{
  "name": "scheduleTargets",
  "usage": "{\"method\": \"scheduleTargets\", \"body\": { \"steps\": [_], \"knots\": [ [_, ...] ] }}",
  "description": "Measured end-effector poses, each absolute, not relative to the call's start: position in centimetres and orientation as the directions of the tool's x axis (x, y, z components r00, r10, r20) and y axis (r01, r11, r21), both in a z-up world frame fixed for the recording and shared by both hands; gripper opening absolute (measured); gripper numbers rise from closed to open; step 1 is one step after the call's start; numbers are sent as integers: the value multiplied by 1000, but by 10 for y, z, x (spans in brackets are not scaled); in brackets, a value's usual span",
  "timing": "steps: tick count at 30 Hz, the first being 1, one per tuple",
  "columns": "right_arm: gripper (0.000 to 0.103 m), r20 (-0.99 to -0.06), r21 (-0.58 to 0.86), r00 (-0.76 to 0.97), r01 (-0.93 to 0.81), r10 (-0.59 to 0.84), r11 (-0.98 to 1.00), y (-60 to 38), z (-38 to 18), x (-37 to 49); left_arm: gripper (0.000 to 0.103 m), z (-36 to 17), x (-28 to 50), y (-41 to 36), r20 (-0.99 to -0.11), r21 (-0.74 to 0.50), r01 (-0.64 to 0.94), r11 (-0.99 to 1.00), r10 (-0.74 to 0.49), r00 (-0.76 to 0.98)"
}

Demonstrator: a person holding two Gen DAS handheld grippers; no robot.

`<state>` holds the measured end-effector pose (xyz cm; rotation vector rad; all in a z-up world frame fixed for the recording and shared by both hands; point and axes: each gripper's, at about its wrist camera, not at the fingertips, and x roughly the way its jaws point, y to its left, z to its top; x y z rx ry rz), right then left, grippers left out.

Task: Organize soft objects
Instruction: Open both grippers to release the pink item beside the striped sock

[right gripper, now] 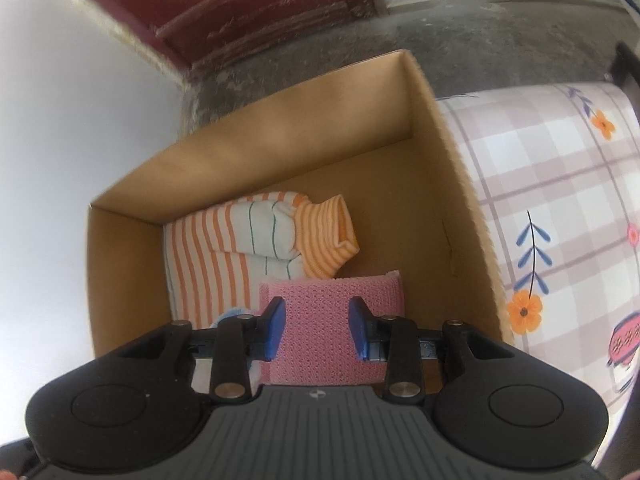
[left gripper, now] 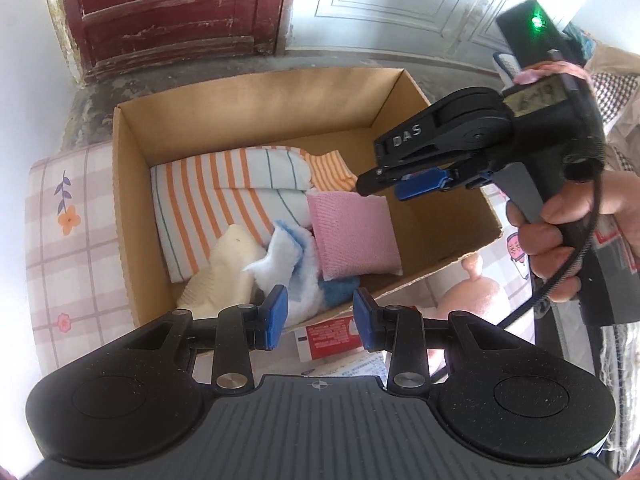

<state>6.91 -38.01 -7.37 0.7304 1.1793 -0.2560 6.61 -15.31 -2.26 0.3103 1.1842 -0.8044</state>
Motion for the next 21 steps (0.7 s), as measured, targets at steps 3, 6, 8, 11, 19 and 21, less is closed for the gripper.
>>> {"method": "scheduleTargets", "body": {
  "steps": [3, 6, 8, 11, 19, 21],
  "knots": [
    [56, -931, 317, 334, 530, 150, 787, -374, -77, 83, 35, -24, 70, -152, -909, -175, 696, 696, -385, 156],
    [56, -941, 282, 307, 491, 139, 824, -369, -83, 100, 35, -26, 75, -150, -912, -170, 688, 705, -377, 162],
    [56, -950, 245, 291, 453, 117, 857, -365, -89, 114, 35, -28, 78, -149, -913, -166, 684, 711, -372, 165],
    [52, -960, 208, 253, 372, 117, 905, -354, -103, 128, 35, -29, 80, -147, -916, -158, 682, 714, -364, 168],
    [47, -981, 141, 164, 219, 106, 965, -319, -112, 121, 35, -33, 85, -143, -921, -154, 671, 725, -351, 168],
    [48, -978, 164, 164, 238, 126, 957, -318, -114, 119, 35, -34, 85, -142, -924, -150, 668, 729, -344, 169]
  ]
}}
